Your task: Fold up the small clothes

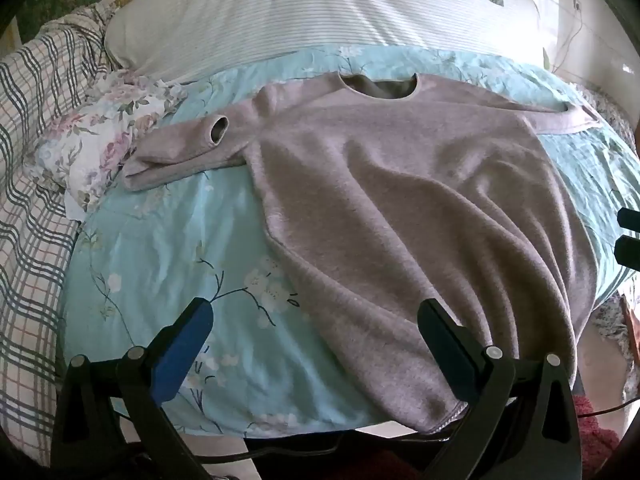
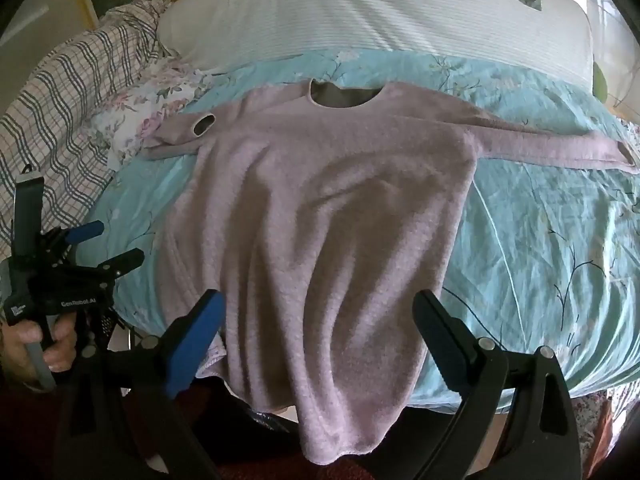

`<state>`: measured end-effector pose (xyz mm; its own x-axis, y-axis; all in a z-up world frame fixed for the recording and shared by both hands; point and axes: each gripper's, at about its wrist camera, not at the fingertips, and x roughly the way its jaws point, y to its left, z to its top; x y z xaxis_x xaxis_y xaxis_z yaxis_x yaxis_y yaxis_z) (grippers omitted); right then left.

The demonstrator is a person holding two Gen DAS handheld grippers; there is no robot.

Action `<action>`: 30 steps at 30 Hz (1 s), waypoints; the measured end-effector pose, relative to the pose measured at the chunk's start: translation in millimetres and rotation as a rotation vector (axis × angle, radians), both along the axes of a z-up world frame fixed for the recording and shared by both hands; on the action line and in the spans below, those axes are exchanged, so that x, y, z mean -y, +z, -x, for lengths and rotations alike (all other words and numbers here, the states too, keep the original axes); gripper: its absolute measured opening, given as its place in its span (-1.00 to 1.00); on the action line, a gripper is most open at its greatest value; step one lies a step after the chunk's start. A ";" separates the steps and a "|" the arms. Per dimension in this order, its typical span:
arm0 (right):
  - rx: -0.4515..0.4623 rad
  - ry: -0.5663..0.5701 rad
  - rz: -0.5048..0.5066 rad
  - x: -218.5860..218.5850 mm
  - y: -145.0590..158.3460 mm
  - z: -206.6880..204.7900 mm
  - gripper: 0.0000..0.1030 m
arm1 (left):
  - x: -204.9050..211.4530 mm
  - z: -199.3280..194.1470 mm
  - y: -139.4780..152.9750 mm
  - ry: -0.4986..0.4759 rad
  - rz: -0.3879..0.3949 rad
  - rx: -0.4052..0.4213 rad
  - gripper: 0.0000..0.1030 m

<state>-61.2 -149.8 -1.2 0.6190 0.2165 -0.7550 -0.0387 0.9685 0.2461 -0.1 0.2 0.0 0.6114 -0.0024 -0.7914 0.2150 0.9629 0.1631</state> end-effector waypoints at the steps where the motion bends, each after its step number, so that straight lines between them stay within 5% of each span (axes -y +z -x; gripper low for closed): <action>1: -0.001 0.000 0.000 1.4 -0.1 -0.3 0.85 | 0.1 0.0 0.1 0.001 0.001 0.000 0.99; 30: 0.053 -0.003 -0.027 13.1 3.4 -0.6 0.85 | 0.1 2.5 4.6 -0.007 0.004 0.010 0.99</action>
<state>-60.6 -163.0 2.2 0.6582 0.2344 -0.7154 -0.0498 0.9617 0.2694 -2.6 0.0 4.6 0.6194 -0.0104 -0.7850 0.2204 0.9620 0.1612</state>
